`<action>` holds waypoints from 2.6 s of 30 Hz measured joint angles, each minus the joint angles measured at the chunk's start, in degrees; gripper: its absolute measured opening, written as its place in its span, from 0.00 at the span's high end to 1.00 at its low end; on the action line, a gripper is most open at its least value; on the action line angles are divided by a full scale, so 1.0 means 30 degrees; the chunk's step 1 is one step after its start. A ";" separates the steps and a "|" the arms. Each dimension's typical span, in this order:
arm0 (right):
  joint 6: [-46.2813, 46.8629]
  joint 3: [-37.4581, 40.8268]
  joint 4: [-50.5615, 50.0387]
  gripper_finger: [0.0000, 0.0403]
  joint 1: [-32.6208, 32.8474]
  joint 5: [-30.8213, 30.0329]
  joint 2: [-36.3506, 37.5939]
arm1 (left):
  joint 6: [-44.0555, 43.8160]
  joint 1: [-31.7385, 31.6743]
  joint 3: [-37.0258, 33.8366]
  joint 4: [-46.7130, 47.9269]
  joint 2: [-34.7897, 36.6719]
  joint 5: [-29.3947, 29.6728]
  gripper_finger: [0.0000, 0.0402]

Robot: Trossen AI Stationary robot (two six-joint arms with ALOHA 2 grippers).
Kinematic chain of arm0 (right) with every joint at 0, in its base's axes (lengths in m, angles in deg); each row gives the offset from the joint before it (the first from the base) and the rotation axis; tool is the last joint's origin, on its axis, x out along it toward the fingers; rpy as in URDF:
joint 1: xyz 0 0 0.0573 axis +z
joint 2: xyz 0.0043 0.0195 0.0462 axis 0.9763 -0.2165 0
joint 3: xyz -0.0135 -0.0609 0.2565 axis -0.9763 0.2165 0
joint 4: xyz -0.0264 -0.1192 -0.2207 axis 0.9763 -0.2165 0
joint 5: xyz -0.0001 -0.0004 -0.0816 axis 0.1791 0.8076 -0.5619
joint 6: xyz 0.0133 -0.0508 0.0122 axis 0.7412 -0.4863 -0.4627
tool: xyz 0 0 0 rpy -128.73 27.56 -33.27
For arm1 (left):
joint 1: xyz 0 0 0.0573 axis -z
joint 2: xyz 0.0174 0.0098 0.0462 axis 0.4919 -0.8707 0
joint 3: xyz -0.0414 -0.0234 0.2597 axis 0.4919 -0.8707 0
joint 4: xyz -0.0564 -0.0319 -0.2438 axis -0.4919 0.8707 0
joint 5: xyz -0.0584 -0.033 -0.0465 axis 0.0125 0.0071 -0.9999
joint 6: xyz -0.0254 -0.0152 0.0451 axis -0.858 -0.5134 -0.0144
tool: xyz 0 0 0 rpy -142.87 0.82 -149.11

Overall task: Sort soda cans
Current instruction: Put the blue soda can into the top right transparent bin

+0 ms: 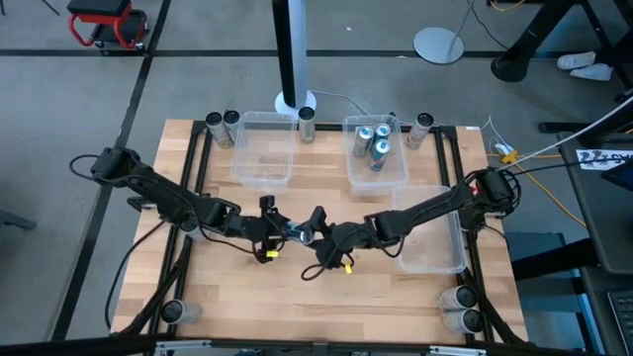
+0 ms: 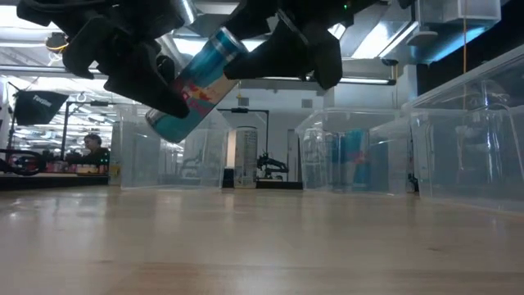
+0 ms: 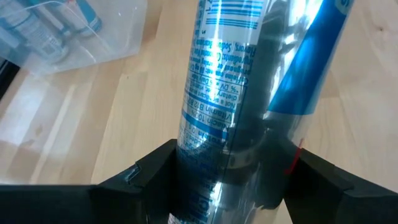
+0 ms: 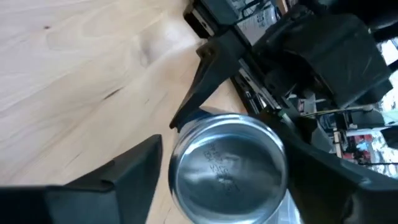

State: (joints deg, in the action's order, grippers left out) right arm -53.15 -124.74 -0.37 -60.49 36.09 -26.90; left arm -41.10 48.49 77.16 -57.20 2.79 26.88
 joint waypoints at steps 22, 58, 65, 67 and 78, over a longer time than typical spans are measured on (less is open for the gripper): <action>-0.0334 0.0128 -0.4570 0.41 0.0712 -0.1333 0.3021 | -0.0008 0.0124 0.1211 0.3916 0.2045 0.0730 0.16; -0.3596 1.0396 1.9392 0.41 -0.0559 0.4411 0.5473 | 1.2124 0.0698 -0.1347 -0.9841 0.5113 -0.0124 0.16; -0.3926 0.9590 1.9681 0.41 -0.0825 0.4828 0.4188 | 1.3408 0.0627 -0.1347 -1.0178 0.4753 -0.0946 0.17; -0.4026 0.9515 1.9952 0.41 -0.0832 0.4851 0.4138 | 1.3483 0.0708 -0.1347 -1.0204 0.4750 -0.0932 0.18; -0.4156 0.9515 2.0048 0.41 -0.0829 0.4928 0.4116 | 1.3236 0.0787 -0.1347 -1.0818 0.4736 -0.0954 0.37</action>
State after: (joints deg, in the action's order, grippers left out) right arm -65.61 -96.19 59.78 -62.97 50.87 -14.55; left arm -1.39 50.85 73.12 -89.66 17.00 24.02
